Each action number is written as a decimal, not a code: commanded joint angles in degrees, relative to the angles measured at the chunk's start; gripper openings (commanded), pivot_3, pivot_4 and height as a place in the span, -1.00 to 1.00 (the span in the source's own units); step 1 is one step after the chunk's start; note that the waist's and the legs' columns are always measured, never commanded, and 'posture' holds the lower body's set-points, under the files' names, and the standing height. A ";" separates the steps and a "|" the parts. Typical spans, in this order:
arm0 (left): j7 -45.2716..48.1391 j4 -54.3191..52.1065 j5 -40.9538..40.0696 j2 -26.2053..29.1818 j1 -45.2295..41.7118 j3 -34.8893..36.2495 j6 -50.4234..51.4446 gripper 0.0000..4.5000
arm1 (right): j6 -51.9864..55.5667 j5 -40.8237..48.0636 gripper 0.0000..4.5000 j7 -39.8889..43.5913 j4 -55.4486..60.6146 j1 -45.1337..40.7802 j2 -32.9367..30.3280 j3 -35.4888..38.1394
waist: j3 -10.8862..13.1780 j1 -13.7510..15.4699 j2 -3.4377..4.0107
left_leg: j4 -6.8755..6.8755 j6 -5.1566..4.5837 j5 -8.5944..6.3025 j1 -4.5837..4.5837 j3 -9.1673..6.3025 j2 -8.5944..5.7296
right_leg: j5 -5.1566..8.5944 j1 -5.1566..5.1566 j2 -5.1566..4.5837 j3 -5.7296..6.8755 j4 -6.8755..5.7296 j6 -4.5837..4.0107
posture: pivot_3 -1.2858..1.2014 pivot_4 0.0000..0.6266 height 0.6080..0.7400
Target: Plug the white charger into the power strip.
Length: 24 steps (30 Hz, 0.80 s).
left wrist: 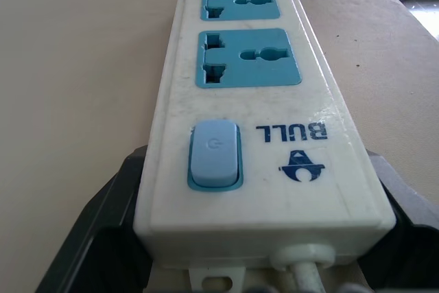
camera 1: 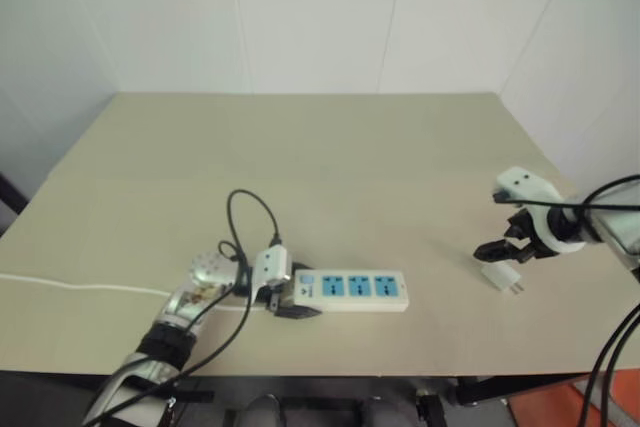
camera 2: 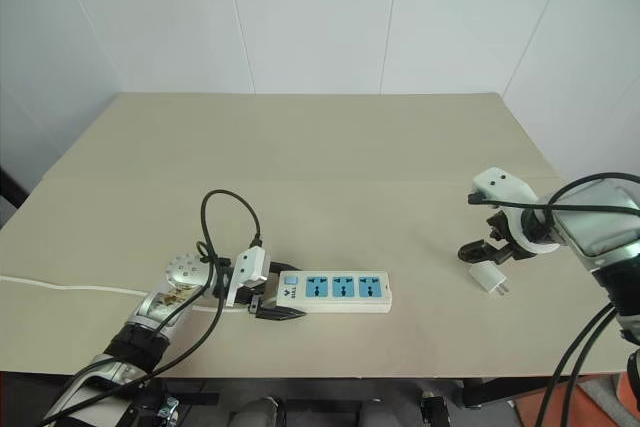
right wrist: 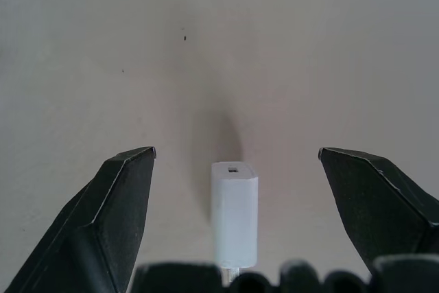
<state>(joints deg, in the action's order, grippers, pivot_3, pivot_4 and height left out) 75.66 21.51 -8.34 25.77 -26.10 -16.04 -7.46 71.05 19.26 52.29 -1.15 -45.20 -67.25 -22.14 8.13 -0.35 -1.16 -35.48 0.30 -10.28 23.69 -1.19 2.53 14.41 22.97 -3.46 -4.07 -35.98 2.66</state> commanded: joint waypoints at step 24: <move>-0.26 -1.16 2.07 2.25 1.28 -1.73 1.54 0.48 | -6.09 -11.97 1.00 8.97 -11.07 -2.10 5.70 -7.41 | -0.02 -0.45 0.03 | -0.22 -0.06 -0.04 0.02 -0.01 0.01 | 0.00 -0.04 0.03 0.00 -0.09 0.00 | 0.03 -0.52 1.00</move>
<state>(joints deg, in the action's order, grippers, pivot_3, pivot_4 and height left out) 75.01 20.61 -8.40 26.73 -25.94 -16.23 -6.83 66.15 8.78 60.77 -11.99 -45.80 -61.35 -29.85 8.11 -0.81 -1.13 -35.71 0.23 -10.32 23.70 -1.20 2.55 14.41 22.93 -3.43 -4.07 -36.07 2.67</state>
